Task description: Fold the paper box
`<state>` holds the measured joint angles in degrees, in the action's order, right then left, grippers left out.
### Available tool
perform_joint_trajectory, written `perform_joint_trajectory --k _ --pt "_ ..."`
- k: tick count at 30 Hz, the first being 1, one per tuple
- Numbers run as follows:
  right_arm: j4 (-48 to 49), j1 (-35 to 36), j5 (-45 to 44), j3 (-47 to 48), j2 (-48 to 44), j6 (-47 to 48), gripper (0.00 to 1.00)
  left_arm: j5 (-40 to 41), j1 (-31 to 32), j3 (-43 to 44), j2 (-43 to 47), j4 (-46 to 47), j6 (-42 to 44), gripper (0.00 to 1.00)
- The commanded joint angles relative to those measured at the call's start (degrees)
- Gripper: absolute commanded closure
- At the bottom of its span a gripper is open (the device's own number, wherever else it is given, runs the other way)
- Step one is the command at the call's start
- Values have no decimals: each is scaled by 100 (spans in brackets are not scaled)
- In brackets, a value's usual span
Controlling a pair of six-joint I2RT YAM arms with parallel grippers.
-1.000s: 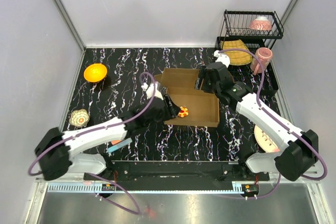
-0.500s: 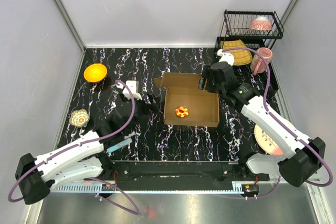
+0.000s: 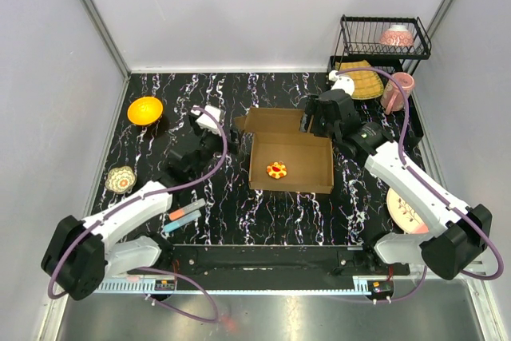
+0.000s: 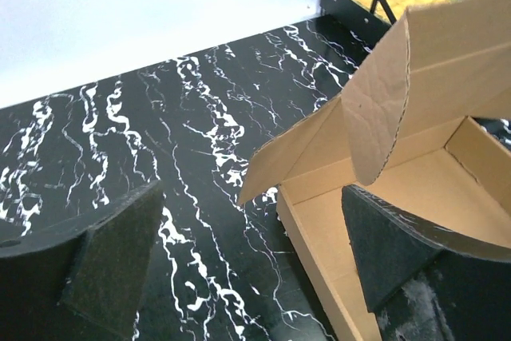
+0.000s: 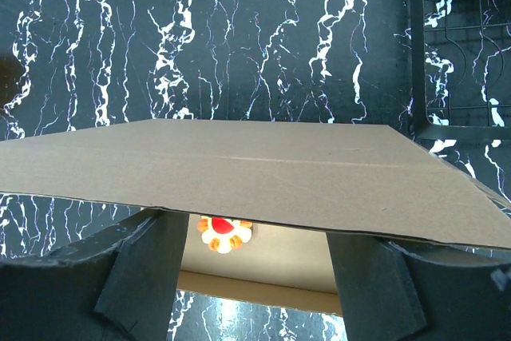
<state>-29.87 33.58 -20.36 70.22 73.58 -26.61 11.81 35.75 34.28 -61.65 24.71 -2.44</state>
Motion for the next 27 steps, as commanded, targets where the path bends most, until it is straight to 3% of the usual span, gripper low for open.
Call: perform_joint_trajectory --k 1,6,15,27 --pt "25 -36 -38 247 -72 33 27 -1663 -384 -88 -295 1035 674 4" --pt "34 -36 -3 282 -46 60 27 -2515 -726 -220 -515 1632 753 5" --pt "34 -36 -3 317 77 77 27 -3290 -903 69 -1209 1950 1096 18" --pt "25 -36 58 300 200 51 27 -3405 -964 588 -1947 2310 956 60"
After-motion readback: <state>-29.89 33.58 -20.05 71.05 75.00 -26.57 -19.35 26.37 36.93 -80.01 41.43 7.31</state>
